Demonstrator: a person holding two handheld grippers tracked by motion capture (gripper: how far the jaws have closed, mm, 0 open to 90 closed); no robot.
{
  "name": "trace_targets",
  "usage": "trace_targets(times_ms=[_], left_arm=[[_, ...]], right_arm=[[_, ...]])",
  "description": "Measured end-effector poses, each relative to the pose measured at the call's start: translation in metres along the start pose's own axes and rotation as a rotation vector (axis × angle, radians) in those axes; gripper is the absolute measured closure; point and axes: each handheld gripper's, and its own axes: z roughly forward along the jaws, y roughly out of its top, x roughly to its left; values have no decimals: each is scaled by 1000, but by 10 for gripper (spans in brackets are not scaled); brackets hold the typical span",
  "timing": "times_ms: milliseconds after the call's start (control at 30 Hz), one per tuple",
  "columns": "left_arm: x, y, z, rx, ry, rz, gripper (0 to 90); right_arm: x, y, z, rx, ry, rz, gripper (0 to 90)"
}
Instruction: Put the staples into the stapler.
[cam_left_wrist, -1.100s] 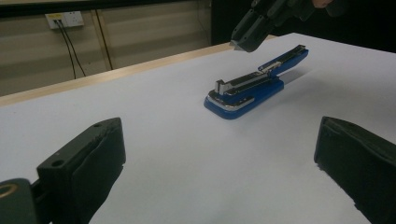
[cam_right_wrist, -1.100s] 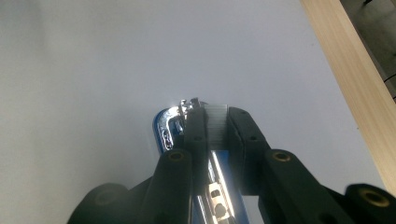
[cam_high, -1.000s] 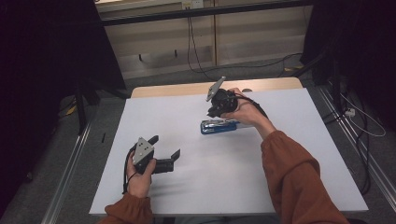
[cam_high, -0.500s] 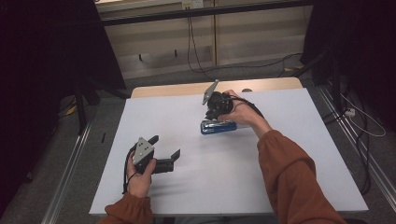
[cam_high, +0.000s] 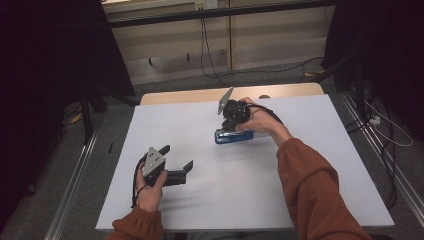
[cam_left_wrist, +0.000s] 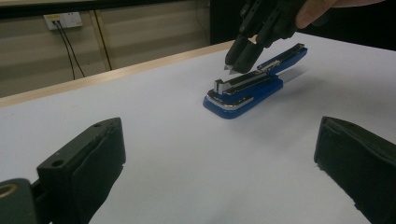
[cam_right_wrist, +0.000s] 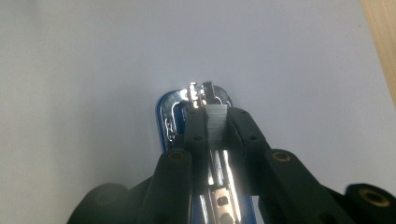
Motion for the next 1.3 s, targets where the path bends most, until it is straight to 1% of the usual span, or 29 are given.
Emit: trace_targets(times_ms=[100,167,233,300,533,667,767,833,1000,1067,1133,1167,1300], left_arm=[[0,0,0,1,-2,1,21],[0,0,0,1,-3,1,21],[0,0,0,1,-2,1,21],[0,0,0,1,-2,1,21],[1,0,0,0,9,-2,21],[0,0,0,2,3,1,21],[0,0,0,2,0,1,21],[0,0,0,3,6,2,21],[0,0,0,3,4,3,21],[0,-1,0,2,4,1,21],[0,-1,0,2,4,0,21],[0,-1,0,3,4,1,21],[0,-1,0,4,5,4,21]], right_arm=[[-1,-2,0,7,2,1,791],[-2,-3,1,5,13,-2,791],[-1,-3,2,8,20,9,791],[-2,-3,4,10,33,1,791],[-2,-4,8,11,40,-2,791],[-3,-6,8,20,37,-4,791],[-4,-6,10,24,51,-9,791],[-4,-6,10,26,50,-12,791],[-4,-4,10,29,52,-19,791],[-4,-3,11,28,53,-33,791],[-3,-3,11,31,57,-34,791],[-4,-2,11,27,58,-47,791],[-4,-1,11,47,58,-49,791]])
